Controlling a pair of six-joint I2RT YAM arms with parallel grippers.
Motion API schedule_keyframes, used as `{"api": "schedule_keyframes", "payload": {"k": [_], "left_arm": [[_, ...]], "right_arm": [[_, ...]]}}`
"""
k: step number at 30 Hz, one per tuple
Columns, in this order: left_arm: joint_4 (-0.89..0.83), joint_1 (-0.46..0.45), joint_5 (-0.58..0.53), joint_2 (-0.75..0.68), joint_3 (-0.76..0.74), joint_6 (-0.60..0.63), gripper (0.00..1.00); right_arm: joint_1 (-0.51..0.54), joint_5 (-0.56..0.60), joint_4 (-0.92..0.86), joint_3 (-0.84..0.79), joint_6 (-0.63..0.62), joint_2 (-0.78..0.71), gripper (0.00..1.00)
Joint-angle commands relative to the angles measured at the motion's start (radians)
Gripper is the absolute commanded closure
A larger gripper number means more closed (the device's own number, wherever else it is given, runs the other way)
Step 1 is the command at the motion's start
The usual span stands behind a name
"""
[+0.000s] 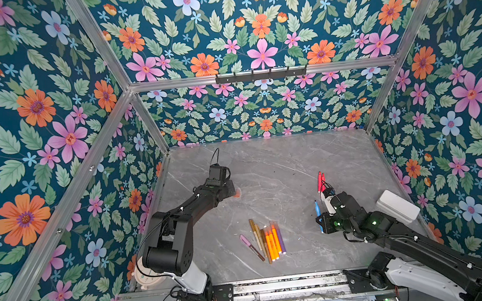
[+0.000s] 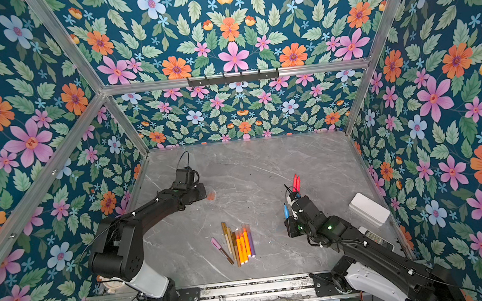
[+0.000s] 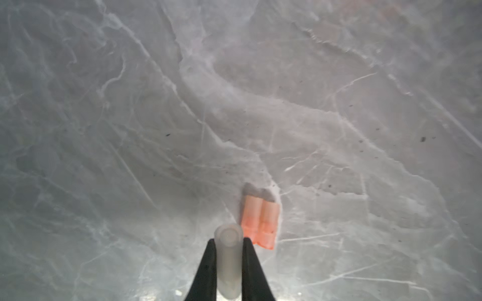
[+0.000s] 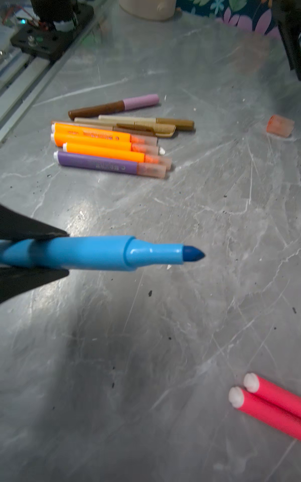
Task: Open the pen caps
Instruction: 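Lower the clear cap by the pink caps while the right gripper withdraws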
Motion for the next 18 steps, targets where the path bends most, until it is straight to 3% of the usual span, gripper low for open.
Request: {"api": "schedule_keyframes", "payload": {"k": [1, 18], "left_arm": [[-0.006, 0.005, -0.064, 0.013, 0.009, 0.028, 1.0], [-0.014, 0.014, 0.01, 0.162, 0.099, 0.057, 1.0]], "right_arm": [[0.0, 0.023, -0.023, -0.015, -0.03, -0.016, 1.0], [-0.003, 0.052, -0.005, -0.036, -0.019, -0.037, 1.0]]}}
